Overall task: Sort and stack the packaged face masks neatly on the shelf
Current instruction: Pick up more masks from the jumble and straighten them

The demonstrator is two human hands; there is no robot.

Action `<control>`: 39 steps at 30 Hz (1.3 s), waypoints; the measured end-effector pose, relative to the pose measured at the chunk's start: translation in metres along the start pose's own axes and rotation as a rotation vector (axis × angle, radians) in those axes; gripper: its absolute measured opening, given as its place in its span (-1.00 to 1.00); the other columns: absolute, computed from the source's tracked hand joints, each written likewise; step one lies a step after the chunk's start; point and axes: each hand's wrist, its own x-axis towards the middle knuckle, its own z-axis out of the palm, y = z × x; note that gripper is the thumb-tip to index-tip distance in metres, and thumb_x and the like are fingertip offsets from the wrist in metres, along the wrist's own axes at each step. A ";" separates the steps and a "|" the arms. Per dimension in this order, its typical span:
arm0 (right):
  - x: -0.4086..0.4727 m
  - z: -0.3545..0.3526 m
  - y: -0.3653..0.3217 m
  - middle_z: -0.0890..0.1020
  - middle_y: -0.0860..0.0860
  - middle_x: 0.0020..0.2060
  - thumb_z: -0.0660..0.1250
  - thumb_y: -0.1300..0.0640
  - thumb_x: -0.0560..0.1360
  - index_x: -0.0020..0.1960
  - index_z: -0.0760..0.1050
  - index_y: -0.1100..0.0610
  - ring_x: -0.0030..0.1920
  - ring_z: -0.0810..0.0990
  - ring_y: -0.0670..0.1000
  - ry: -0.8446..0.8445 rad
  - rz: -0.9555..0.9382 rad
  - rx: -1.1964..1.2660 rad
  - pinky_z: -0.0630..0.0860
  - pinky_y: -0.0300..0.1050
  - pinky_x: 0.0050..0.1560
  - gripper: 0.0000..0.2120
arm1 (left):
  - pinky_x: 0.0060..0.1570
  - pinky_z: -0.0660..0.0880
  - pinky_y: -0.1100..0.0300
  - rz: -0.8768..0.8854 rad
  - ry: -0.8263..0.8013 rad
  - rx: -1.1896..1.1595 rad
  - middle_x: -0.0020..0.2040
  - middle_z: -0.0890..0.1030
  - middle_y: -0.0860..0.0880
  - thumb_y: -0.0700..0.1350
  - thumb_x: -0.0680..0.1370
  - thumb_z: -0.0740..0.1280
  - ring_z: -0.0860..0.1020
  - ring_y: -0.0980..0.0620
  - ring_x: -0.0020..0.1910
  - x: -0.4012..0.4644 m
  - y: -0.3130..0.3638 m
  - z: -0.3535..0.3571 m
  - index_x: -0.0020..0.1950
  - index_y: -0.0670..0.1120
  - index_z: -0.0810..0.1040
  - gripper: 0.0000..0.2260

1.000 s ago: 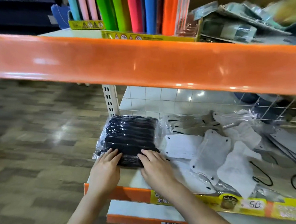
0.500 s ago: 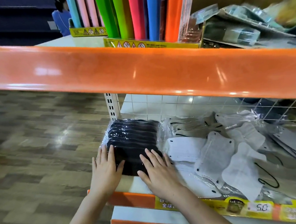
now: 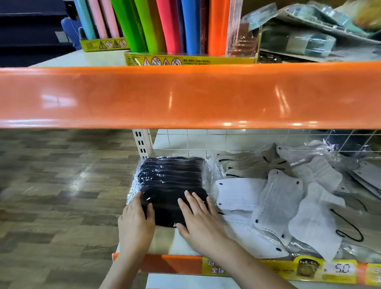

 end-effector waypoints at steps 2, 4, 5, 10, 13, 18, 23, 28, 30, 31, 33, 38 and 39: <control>0.002 -0.001 -0.001 -0.06 0.05 0.56 -0.09 -0.16 0.58 0.56 0.01 0.08 0.55 -0.12 0.03 0.018 -0.059 -0.010 -0.31 0.12 0.45 -0.39 | 0.14 0.37 -0.13 -0.092 0.013 -0.043 0.20 0.56 -0.18 -0.16 0.55 0.30 0.44 -0.22 0.25 0.001 -0.001 -0.001 0.34 -0.19 0.42 -0.64; 0.000 0.000 0.000 -0.08 0.02 0.56 -0.01 -0.14 0.61 0.57 -0.02 0.07 0.55 -0.17 0.00 0.030 -0.090 -0.010 -0.32 0.09 0.46 -0.41 | 0.16 0.37 -0.12 -0.190 0.015 -0.096 0.20 0.54 -0.19 -0.13 0.56 0.27 0.43 -0.21 0.26 0.002 -0.004 -0.004 0.33 -0.17 0.40 -0.65; 0.000 0.001 0.001 -0.07 0.01 0.56 -0.05 -0.15 0.59 0.57 -0.01 0.06 0.55 -0.16 -0.01 0.040 -0.099 -0.016 -0.33 0.08 0.45 -0.40 | 0.16 0.38 -0.10 -0.238 -0.002 -0.141 0.21 0.55 -0.19 -0.10 0.57 0.25 0.45 -0.21 0.24 0.003 -0.004 -0.005 0.35 -0.15 0.37 -0.64; 0.000 0.004 -0.002 0.34 0.02 0.46 0.00 -0.17 0.49 0.43 0.37 0.05 0.47 0.28 -0.01 0.024 -0.016 -0.026 0.11 0.14 0.43 -0.41 | 0.14 0.37 -0.01 -0.307 -0.050 -0.272 0.26 0.55 -0.12 -0.05 0.60 0.20 0.48 -0.18 0.23 0.003 -0.004 -0.008 0.37 -0.11 0.37 -0.64; 0.004 0.008 -0.007 0.55 0.00 0.28 0.05 -0.16 0.43 0.25 0.56 0.04 0.29 0.51 -0.03 0.064 0.025 -0.014 0.47 0.13 0.21 -0.45 | 0.17 0.38 -0.01 -0.306 -0.070 -0.248 0.25 0.55 -0.15 -0.05 0.60 0.19 0.47 -0.17 0.24 0.004 -0.002 -0.009 0.35 -0.13 0.42 -0.65; 0.011 0.016 -0.017 0.57 0.03 0.26 0.04 -0.10 0.42 0.23 0.58 0.07 0.26 0.55 0.00 0.143 0.087 -0.011 0.50 0.18 0.16 -0.46 | 0.19 0.36 -0.04 -0.218 -0.107 -0.119 0.27 0.52 -0.11 -0.03 0.61 0.18 0.42 -0.12 0.29 0.006 -0.003 -0.008 0.36 -0.10 0.40 -0.66; 0.011 0.016 -0.018 0.57 0.03 0.25 0.04 -0.14 0.43 0.22 0.58 0.05 0.27 0.54 0.00 0.155 0.073 0.010 0.45 0.14 0.19 -0.46 | 0.38 0.22 -0.10 -0.230 -0.104 -0.079 0.43 0.35 -0.19 -0.07 0.60 0.22 0.26 -0.16 0.44 0.006 -0.009 -0.003 0.43 -0.19 0.34 -0.58; 0.001 0.003 -0.007 0.59 -0.03 0.22 0.04 -0.11 0.49 0.16 0.61 0.03 0.25 0.54 -0.05 0.239 0.040 0.076 0.46 0.08 0.23 -0.53 | 0.29 0.27 -0.25 0.014 0.108 -0.011 0.33 0.44 -0.30 -0.26 0.53 0.28 0.33 -0.32 0.38 -0.001 0.000 -0.002 0.29 -0.27 0.46 -0.67; -0.003 -0.002 0.003 0.57 -0.03 0.25 0.02 -0.08 0.52 0.19 0.58 0.05 0.26 0.53 -0.04 0.318 0.001 0.108 0.39 0.06 0.29 -0.54 | 0.22 0.34 -0.28 0.137 0.108 -0.033 0.29 0.47 -0.30 -0.18 0.49 0.20 0.39 -0.34 0.33 -0.005 0.010 0.000 0.26 -0.27 0.48 -0.64; -0.006 -0.005 0.008 0.58 -0.04 0.24 0.02 -0.07 0.52 0.18 0.58 0.04 0.23 0.55 -0.04 0.360 -0.013 0.119 0.40 0.02 0.29 -0.55 | 0.19 0.38 -0.28 0.198 0.092 -0.042 0.27 0.48 -0.29 -0.13 0.49 0.16 0.42 -0.34 0.29 -0.008 0.017 0.002 0.24 -0.27 0.49 -0.62; -0.013 -0.013 0.021 0.64 -0.09 0.12 0.07 -0.05 0.49 0.08 0.63 0.00 0.09 0.61 -0.07 0.430 -0.012 0.130 0.52 -0.07 0.16 -0.60 | 0.16 0.45 -0.23 0.289 0.029 -0.061 0.24 0.51 -0.27 -0.07 0.50 0.09 0.48 -0.30 0.24 -0.011 0.033 0.007 0.22 -0.26 0.52 -0.58; -0.032 -0.025 0.062 0.65 -0.06 -0.02 0.13 0.00 0.50 0.05 0.62 0.07 -0.03 0.62 -0.01 0.529 -0.002 0.139 0.58 -0.11 0.05 -0.67 | 0.05 0.54 -0.05 0.450 -0.119 -0.049 0.13 0.61 -0.15 -0.07 0.48 0.08 0.58 -0.16 0.11 -0.028 0.090 0.023 0.17 -0.20 0.57 -0.60; -0.036 -0.028 0.071 0.65 -0.04 -0.03 0.14 0.02 0.50 0.03 0.62 0.09 -0.04 0.62 0.01 0.554 0.006 0.130 0.58 -0.11 0.04 -0.68 | 0.02 0.55 -0.04 0.472 -0.138 -0.051 0.11 0.61 -0.15 -0.09 0.47 0.09 0.59 -0.16 0.07 -0.032 0.103 0.026 0.15 -0.20 0.57 -0.61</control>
